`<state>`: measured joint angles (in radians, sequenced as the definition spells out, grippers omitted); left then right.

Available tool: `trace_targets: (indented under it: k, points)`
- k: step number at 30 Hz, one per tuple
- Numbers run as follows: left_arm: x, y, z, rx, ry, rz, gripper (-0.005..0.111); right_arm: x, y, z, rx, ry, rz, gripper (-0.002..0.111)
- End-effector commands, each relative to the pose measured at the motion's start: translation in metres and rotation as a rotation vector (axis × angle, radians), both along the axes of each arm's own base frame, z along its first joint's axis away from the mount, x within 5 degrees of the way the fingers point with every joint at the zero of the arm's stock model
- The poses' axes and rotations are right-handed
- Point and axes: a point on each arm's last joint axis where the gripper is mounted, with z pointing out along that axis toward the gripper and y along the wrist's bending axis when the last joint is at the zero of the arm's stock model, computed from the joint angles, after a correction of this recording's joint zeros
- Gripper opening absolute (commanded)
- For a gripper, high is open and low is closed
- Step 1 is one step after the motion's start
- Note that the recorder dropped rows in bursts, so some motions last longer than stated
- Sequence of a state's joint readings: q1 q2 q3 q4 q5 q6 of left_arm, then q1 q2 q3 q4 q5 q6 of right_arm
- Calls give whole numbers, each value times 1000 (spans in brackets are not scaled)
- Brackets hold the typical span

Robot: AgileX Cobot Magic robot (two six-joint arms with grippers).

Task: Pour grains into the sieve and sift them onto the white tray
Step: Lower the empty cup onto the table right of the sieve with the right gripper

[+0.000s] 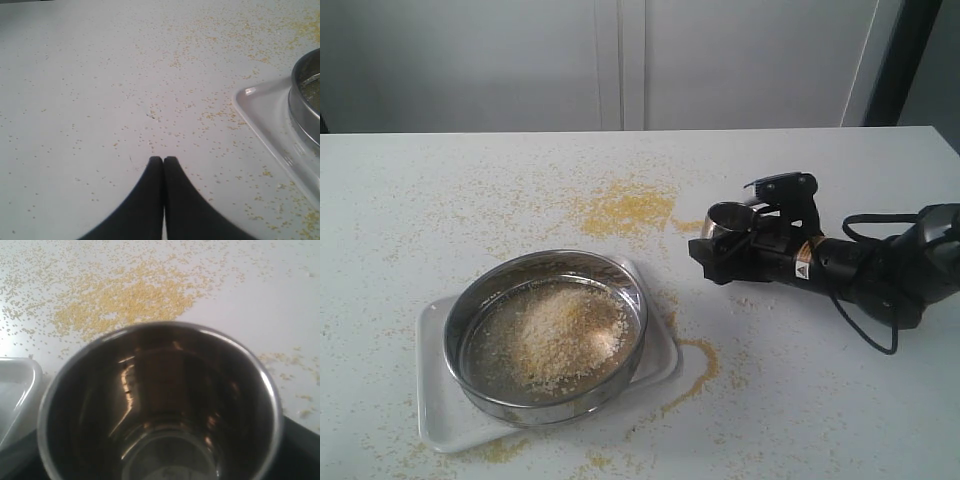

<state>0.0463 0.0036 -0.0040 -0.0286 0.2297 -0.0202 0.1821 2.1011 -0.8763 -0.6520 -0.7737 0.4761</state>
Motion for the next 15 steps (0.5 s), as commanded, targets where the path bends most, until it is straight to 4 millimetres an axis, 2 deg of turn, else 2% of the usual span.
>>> trace_targets:
  k: [1, 10, 15]
  points:
    - [0, 0, -1, -9, 2, 2, 1, 7, 5, 1, -11, -41, 25, 0]
    - [0, 0, -1, -9, 2, 2, 1, 19, 7, -15, -25, -22, 23, 0]
    - [0, 0, -1, -9, 2, 2, 1, 21, 7, -15, -88, -74, 60, 0]
